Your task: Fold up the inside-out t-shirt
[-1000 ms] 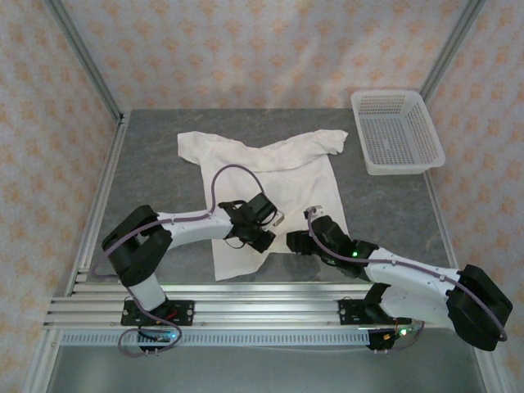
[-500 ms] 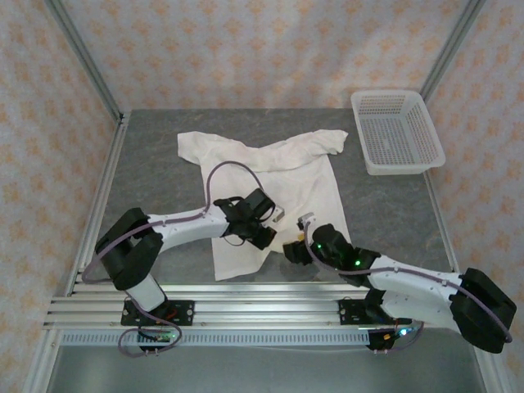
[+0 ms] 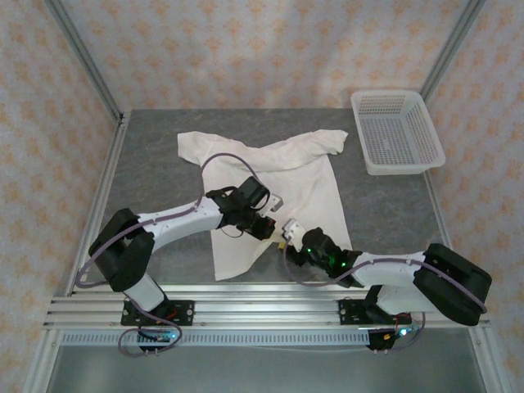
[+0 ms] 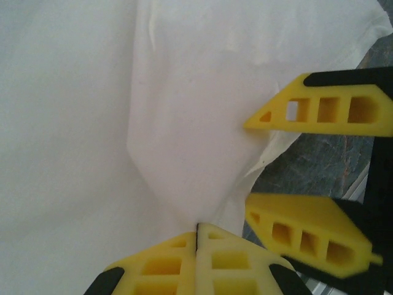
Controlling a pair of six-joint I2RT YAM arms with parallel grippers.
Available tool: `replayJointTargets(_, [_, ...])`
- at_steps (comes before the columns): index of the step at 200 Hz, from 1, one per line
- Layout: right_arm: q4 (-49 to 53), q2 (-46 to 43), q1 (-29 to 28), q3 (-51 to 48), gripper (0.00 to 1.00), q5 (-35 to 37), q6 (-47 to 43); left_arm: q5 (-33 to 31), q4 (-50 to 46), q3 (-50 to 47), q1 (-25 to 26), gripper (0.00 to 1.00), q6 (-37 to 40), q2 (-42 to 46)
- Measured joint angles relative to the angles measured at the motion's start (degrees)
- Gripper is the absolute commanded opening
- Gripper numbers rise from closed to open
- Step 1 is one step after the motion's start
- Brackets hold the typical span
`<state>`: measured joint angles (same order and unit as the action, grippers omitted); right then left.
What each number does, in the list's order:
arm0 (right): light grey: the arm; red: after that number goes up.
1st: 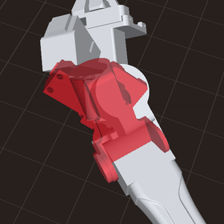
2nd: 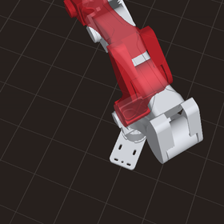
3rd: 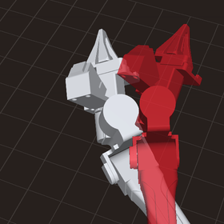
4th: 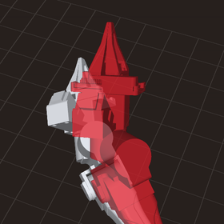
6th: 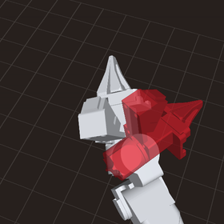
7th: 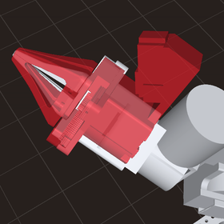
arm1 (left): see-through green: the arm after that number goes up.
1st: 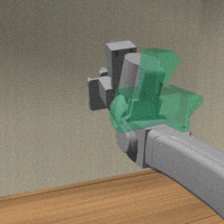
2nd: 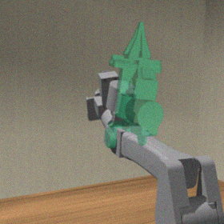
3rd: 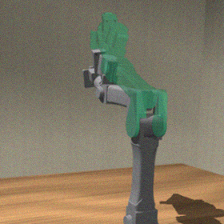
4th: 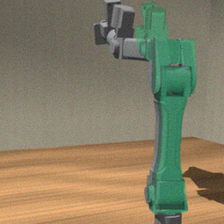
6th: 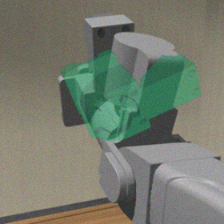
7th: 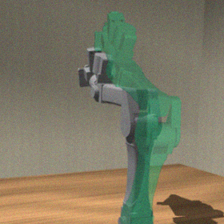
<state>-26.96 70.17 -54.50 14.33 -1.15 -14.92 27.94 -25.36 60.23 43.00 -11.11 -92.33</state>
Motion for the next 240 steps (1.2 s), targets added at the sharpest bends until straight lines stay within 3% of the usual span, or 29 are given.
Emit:
replayJointTargets(9, [-0.2,-0.3,0.0,0.0,0.41,0.7,-0.2,0.0,0.0,0.0,0.0,0.00,0.0,0.3])
replayJointTargets(43, [0.6,-3.2,0.0,-0.5,0.62,1.7,-0.8,0.2,-0.3,-0.3,0.0,0.00,0.0,1.1])
replayJointTargets(131, [6.6,-25.4,-0.1,-8.9,0.61,3.2,7.3,0.1,-1.0,-0.3,-0.7,0.00,0.2,1.1])
replayJointTargets(154, [6.6,-24.0,-0.1,-8.9,0.63,3.3,7.8,0.1,-1.0,-0.3,-0.7,0.00,0.2,1.1])
replayJointTargets(180, [6.6,-15.2,-0.1,-7.3,0.60,3.5,7.9,0.1,-1.0,-0.3,-0.7,0.00,0.3,1.1])
replayJointTargets(190, [6.5,-11.8,-0.1,-6.4,0.53,3.9,7.9,0.1,-1.0,-0.3,-0.7,0.00,0.3,1.1])
replayJointTargets(204, [6.2,-7.4,-0.1,-5.0,0.34,5.2,8.0,0.1,-1.0,-0.3,-0.7,0.00,0.3,1.1])
replayJointTargets(212, [5.9,-5.5,-0.1,-4.3,0.30,6.0,7.9,0.1,-1.0,-0.3,-0.7,0.00,0.3,1.1])
replayJointTargets(227, [5.2,-4.0,-0.1,-3.4,0.37,7.2,8.3,0.1,-1.0,-0.3,-0.7,0.00,0.3,1.1])
replayJointTargets(228, [5.1,-4.0,-0.1,-3.4,0.42,7.3,8.3,0.1,-1.0,-0.3,-0.7,0.00,0.3,1.1])
replayJointTargets(240, [4.6,-4.1,-0.1,-3.2,0.56,7.4,8.5,0.1,-1.0,-0.3,-0.7,0.00,0.3,1.1])
